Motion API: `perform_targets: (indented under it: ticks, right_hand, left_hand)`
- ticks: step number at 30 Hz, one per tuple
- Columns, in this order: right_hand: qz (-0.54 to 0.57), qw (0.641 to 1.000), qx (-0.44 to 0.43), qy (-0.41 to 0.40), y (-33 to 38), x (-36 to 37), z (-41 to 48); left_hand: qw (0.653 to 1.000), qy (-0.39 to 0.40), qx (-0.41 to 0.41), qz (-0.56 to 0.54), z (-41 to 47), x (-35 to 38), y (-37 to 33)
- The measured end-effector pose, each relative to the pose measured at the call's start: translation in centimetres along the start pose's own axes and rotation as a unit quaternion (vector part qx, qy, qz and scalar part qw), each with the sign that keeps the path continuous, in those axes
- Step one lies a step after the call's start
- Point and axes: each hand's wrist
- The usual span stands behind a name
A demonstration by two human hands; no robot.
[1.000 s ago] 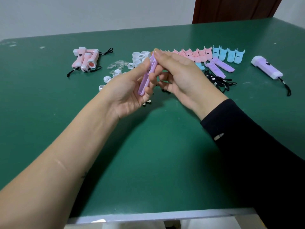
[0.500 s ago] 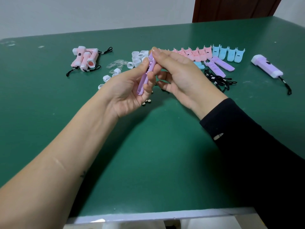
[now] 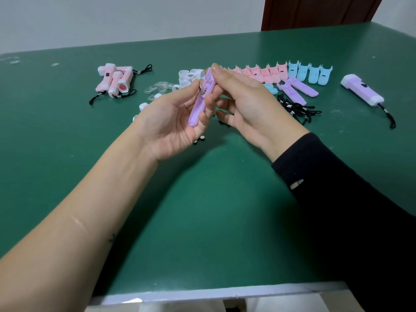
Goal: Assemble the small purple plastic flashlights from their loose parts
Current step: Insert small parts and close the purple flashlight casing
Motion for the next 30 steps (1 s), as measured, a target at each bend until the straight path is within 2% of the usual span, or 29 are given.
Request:
perform_targets:
  ticks: [16, 26, 30]
  right_hand:
    - [-0.027, 1.000, -0.003, 0.010, -0.02, 0.25, -0.39]
    - [-0.024, 1.000, 0.002, 0.008, 0.00, 0.28, -0.38]
    - [-0.037, 0.999, 0.000, 0.010, -0.06, 0.26, -0.38]
  left_hand:
    - [0.995, -0.068, 0.019, 0.075, 0.38, 0.18, 0.19]
    - [0.997, -0.048, 0.017, 0.058, 0.35, 0.19, 0.17]
    - [0.995, -0.062, 0.018, 0.069, 0.33, 0.14, 0.14]
Point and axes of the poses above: each hand's wrist, its own z-axis towards the middle knuckle, its own x-axis out of the palm, y = z × x, and after that the axes turned 9 degrees about z, right-handed
